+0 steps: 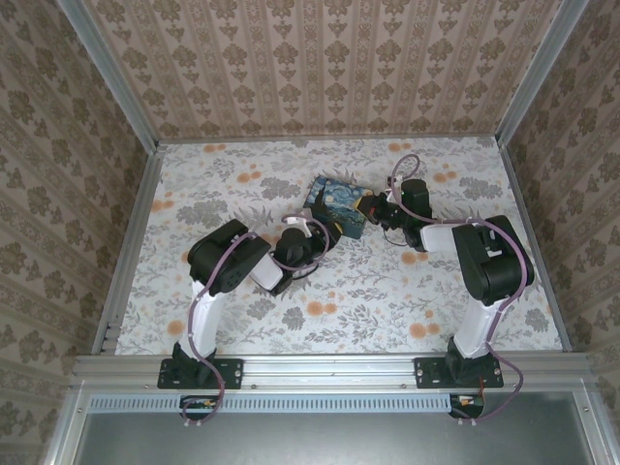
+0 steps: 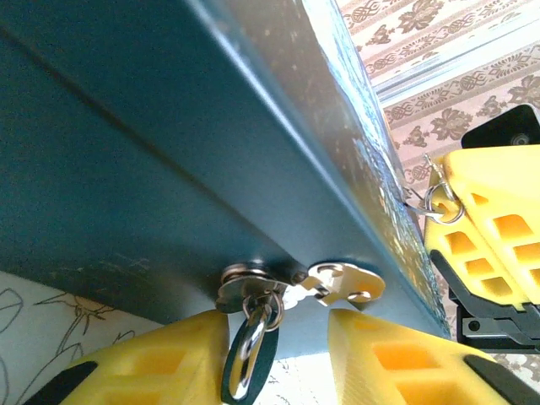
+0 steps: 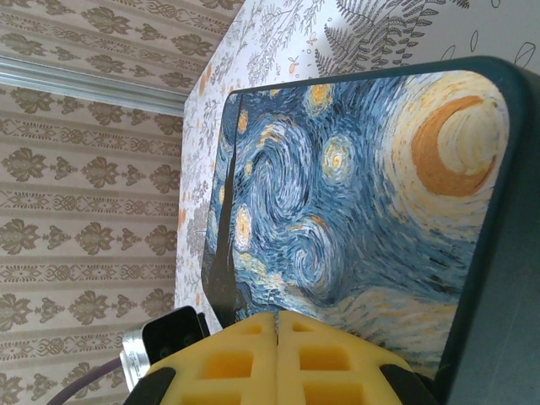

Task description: Unlock the padlock with the key

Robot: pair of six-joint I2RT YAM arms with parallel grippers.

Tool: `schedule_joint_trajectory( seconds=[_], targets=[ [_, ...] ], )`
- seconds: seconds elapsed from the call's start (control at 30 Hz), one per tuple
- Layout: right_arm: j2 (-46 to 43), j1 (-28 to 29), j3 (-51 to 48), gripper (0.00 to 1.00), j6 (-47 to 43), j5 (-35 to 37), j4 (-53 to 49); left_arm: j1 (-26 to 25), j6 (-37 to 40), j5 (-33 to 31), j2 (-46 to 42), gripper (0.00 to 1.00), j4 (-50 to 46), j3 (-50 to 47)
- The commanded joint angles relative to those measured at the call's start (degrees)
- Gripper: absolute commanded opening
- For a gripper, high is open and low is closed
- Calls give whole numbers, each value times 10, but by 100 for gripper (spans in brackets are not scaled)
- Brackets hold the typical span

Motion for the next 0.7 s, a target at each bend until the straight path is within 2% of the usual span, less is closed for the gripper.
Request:
schedule_joint_trajectory(
  seconds=[0.0, 0.23, 0.4, 0.67],
  targets=[
    [19, 1, -6, 0, -3, 9, -19, 0, 26, -10, 6, 33, -58, 11],
    [13, 1, 4, 0, -2, -3, -22, 3, 33, -4, 4, 18, -70, 16],
    [-39, 1, 3, 0, -4, -16, -42, 5, 17, 3, 0, 10, -61, 13],
    [-165, 3, -110, 0, 5, -32, -44, 5, -32, 23, -38, 0, -39, -15]
  ],
)
